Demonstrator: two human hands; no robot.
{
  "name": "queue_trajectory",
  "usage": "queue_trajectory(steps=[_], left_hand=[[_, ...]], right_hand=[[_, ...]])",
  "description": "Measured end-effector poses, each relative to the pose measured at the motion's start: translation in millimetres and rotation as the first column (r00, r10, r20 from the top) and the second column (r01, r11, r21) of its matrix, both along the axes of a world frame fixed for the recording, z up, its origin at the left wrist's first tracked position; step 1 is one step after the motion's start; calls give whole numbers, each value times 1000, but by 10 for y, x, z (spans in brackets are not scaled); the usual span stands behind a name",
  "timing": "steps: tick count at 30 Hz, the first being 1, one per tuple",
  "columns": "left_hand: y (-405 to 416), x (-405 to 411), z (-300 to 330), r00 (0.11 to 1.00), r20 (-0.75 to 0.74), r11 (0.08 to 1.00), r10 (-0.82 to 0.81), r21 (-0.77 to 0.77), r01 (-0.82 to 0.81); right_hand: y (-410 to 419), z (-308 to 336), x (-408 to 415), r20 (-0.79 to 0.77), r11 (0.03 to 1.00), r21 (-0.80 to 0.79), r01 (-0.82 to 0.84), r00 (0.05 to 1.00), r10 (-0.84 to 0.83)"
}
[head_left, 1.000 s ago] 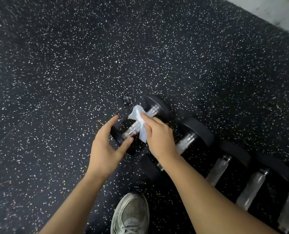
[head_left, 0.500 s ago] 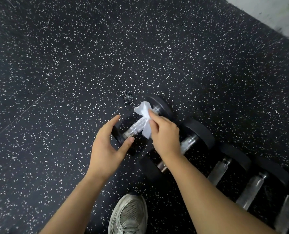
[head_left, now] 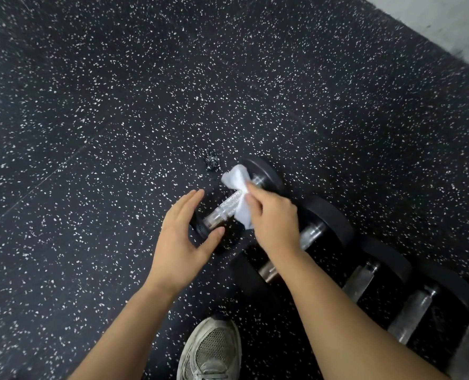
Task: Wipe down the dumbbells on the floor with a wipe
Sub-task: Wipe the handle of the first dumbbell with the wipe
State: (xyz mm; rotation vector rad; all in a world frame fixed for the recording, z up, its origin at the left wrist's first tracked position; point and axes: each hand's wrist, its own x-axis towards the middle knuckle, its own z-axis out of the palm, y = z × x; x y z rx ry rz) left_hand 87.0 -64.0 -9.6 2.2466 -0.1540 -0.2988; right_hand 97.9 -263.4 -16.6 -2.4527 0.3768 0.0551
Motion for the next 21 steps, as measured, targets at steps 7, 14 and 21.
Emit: queue_trajectory(steps=[7,14,21], left_hand=[[-69,163,-5,999,0,999,-35,32,35],[-1,112,-53,1000,-20,1000,-19,12,19],[53,39,-54,998,3,998,-57,-10,57]], right_hand=[[177,-10,-114,-26,934,103,-342,938,346],[54,-53,-40,32,993,39,-110,994,108],[142,-70,-101,17,993,65,-95,995,94]])
